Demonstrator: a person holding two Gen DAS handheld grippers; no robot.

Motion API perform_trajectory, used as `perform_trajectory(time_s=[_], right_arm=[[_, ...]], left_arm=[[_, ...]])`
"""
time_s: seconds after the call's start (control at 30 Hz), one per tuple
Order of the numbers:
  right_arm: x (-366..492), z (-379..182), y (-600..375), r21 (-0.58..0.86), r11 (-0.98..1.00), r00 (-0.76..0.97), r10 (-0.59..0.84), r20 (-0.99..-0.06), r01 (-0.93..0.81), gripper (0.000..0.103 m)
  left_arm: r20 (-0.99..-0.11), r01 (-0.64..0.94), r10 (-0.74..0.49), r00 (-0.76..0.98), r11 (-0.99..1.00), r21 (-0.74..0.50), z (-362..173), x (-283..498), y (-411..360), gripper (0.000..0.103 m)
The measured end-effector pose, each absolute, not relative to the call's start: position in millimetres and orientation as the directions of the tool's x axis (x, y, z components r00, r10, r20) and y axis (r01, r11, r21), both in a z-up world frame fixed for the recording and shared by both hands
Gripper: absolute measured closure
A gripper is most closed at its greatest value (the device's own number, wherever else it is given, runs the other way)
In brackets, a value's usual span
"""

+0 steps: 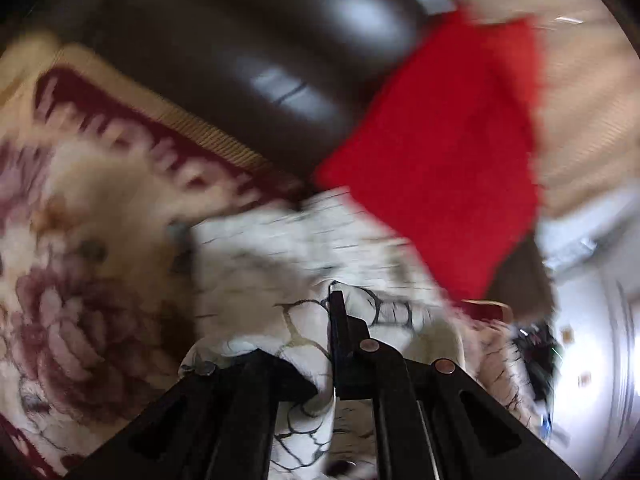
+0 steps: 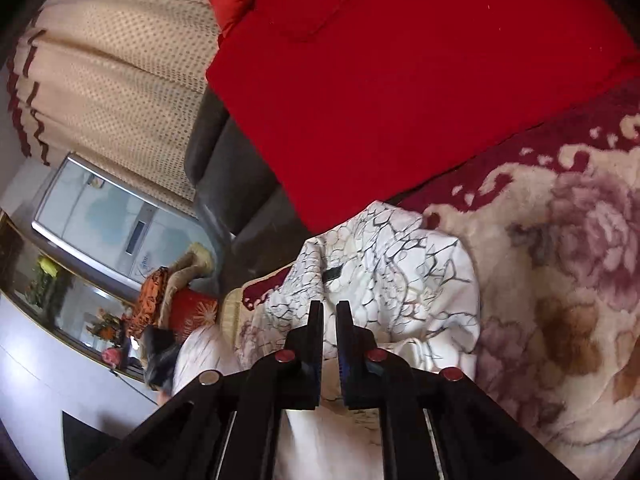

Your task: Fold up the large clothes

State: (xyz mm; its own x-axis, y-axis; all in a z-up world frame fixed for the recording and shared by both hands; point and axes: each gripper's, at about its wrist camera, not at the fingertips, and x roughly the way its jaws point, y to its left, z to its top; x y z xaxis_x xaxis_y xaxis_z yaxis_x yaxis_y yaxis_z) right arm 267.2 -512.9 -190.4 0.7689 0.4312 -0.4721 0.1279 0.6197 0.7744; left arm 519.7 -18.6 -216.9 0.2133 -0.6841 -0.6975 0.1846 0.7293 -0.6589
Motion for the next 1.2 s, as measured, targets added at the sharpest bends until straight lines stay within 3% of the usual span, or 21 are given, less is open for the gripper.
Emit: perform_trajectory(time_s=[0.03, 0.07, 0.1, 0.13, 0.2, 0.33, 0.43, 0.53, 0.63, 0.77, 0.83, 0.87, 0.9, 0.97, 1.0, 1.1, 1.2], right_arm=[[266, -192, -510, 0.760, 0.637, 0.761, 0.427, -0.488, 0.130, 0.090], [263, -194, -508, 0.735, 0.663, 0.740, 0.423, -0.523, 0.140, 0.066], [259, -198, -504, 0.713, 0.684, 0.720, 0.415, -0.556, 0.156, 0.021], [255, -204, -500, 0.679, 0.709, 0.699, 0.389, -0.600, 0.189, 0.010], [248, -209, -493, 0.649, 0.737, 0.715, 0.350, -0.605, 0.188, 0.009], [266, -206, -467, 0.553, 0.816, 0.685, 0.306, -0.661, 0.169, 0.009], [296, -191, -439, 0.436, 0.893, 0.698, 0.242, -0.674, 0.112, 0.009], [353, -188, -407, 0.234, 0.971, 0.647, 0.150, -0.747, 0.045, 0.011], [400, -204, -392, 0.210, 0.978, 0.566, 0.164, -0.808, 0.016, 0.028], [444, -240, -373, 0.162, 0.987, 0.431, 0.149, -0.890, -0.006, 0.030], [451, -262, -369, 0.164, 0.987, 0.365, 0.151, -0.919, 0.003, 0.045], [450, -267, -367, 0.183, 0.983, 0.348, 0.173, -0.922, -0.006, 0.073], [445, -268, -363, 0.202, 0.979, 0.334, 0.195, -0.922, -0.014, 0.086], [428, -257, -355, 0.188, 0.981, 0.394, 0.190, -0.899, -0.044, 0.094], [420, -248, -355, 0.194, 0.980, 0.429, 0.195, -0.882, -0.046, 0.095], [390, -210, -364, 0.203, 0.979, 0.565, 0.177, -0.806, -0.017, 0.095], [375, -182, -384, 0.192, 0.980, 0.652, 0.115, -0.750, 0.047, 0.096]], left_arm=[[-0.730, 0.107, -0.658, 0.183, 0.752, -0.651, -239, 527, -19, 0.096], [-0.736, 0.061, -0.656, 0.169, 0.752, -0.656, -250, 530, -17, 0.095], [-0.720, -0.001, -0.673, 0.172, 0.731, -0.683, -265, 528, -12, 0.089], [-0.703, -0.028, -0.686, 0.189, 0.712, -0.702, -269, 528, -9, 0.084], [-0.666, -0.051, -0.711, 0.226, 0.674, -0.737, -268, 520, 0, 0.072], [-0.638, 0.019, -0.696, 0.331, 0.680, -0.733, -232, 501, 18, 0.031], [-0.641, 0.073, -0.661, 0.391, 0.716, -0.694, -205, 492, 29, 0.023], [-0.656, 0.092, -0.660, 0.365, 0.727, -0.680, -200, 490, 34, 0.023], [-0.703, 0.110, -0.632, 0.326, 0.764, -0.636, -213, 489, 28, 0.023], [-0.714, 0.083, -0.635, 0.295, 0.761, -0.643, -235, 490, 18, 0.022], [-0.722, 0.064, -0.636, 0.273, 0.761, -0.646, -246, 494, 11, 0.023], [-0.722, 0.068, -0.639, 0.264, 0.759, -0.647, -250, 495, 6, 0.023], [-0.723, 0.086, -0.637, 0.267, 0.763, -0.641, -251, 495, 1, 0.023], [-0.720, 0.127, -0.630, 0.292, 0.771, -0.624, -247, 495, -7, 0.024], [-0.710, 0.138, -0.633, 0.308, 0.768, -0.625, -244, 496, -9, 0.025], [-0.685, 0.169, -0.657, 0.314, 0.749, -0.640, -233, 501, -18, 0.055], [-0.708, 0.185, -0.630, 0.319, 0.774, -0.605, -226, 508, -30, 0.060]])
